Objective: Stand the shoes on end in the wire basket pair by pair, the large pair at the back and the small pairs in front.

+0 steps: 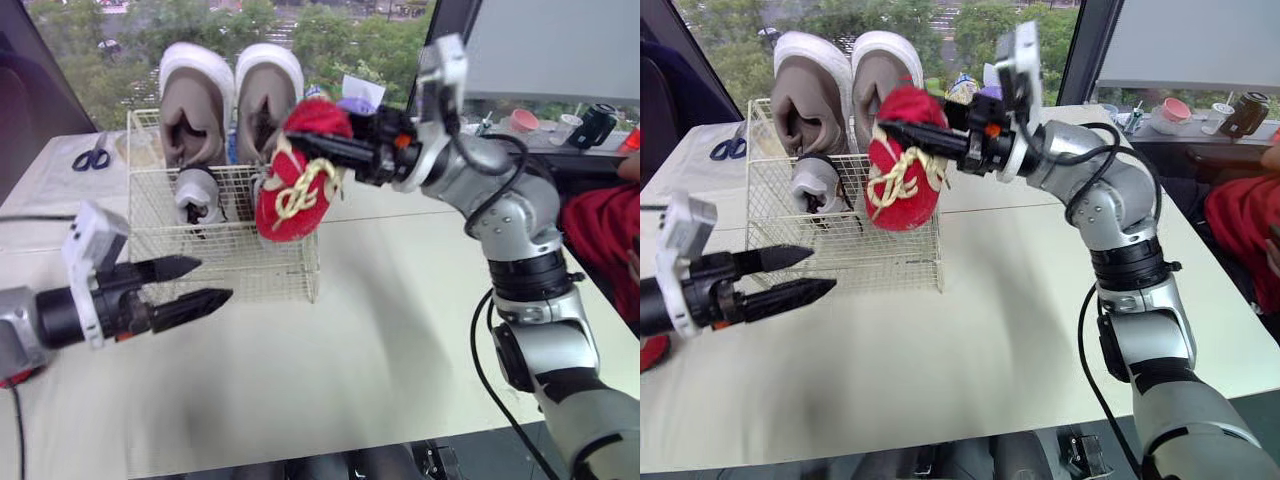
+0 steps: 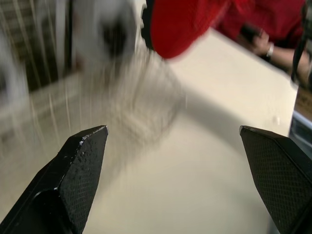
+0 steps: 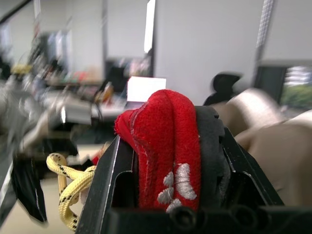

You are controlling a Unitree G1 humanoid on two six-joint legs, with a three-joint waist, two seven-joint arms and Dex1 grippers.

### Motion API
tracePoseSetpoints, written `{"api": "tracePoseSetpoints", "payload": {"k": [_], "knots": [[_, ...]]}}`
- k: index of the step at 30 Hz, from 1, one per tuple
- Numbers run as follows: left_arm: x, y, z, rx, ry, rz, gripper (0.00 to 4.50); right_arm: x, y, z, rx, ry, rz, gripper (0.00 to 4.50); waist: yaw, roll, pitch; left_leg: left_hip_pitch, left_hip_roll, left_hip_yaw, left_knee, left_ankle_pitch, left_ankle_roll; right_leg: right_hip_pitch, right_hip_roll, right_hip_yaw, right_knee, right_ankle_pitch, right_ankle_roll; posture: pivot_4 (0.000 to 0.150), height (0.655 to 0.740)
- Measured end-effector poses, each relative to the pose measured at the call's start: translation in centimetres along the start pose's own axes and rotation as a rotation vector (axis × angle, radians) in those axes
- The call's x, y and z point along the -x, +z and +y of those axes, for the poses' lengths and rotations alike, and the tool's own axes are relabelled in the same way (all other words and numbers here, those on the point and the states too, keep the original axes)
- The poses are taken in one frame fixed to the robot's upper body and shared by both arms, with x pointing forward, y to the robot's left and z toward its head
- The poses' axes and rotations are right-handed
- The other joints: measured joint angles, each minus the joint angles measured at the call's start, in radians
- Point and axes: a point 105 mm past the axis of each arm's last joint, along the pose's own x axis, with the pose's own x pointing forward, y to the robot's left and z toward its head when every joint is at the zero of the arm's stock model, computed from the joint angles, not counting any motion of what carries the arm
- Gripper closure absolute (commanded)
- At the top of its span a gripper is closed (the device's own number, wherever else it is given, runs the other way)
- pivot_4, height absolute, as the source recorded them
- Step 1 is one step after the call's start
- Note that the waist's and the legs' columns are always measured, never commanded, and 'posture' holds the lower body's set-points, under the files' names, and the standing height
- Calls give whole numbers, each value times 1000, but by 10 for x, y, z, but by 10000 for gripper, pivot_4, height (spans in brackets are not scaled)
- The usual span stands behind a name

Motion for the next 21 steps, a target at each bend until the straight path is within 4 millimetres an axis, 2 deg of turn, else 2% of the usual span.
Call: {"api": "tracePoseSetpoints", "payload": {"k": [3,8,15,17,19,20,21], "knots": [[7,-9,3,14,14,27,583,-1,-13,0,43,35,50,31346,4,0,0,0,0,0,0,0,-1,0,-1,0,-1,-1,-1,1500,7400],[8,-7,3,-14,10,22,583,-8,-28,7,102,105,109,31346,0,0,0,0,0,0,-1,0,-1,0,-1,0,-1,-1,-2,1500,7400],[10,-1,7,-46,21,10,583,-10,-71,12,143,148,220,31346,3,0,0,0,0,0,-2,0,-2,-1,-2,0,-1,-1,-3,1500,7400],[10,0,9,-49,30,5,0,-9,-75,13,147,157,231,22621,4,0,0,0,-1,0,-2,0,-2,-1,-2,0,-1,-1,-3,1500,7400],[10,0,10,-55,31,6,0,-8,-77,13,144,163,239,15866,3,0,0,0,-1,0,-2,0,-2,-1,-2,0,-1,-1,-3,1500,7400],[10,-1,10,-57,31,10,0,-6,-80,11,138,156,252,9702,2,0,0,0,-1,0,-2,0,-2,-1,-2,0,-1,-1,-3,1500,7400],[10,-1,11,-58,32,11,0,-4,-82,9,130,148,258,5390,0,0,0,0,-1,0,-2,0,-2,-1,-2,0,-1,-1,-3,1500,7400]]}}
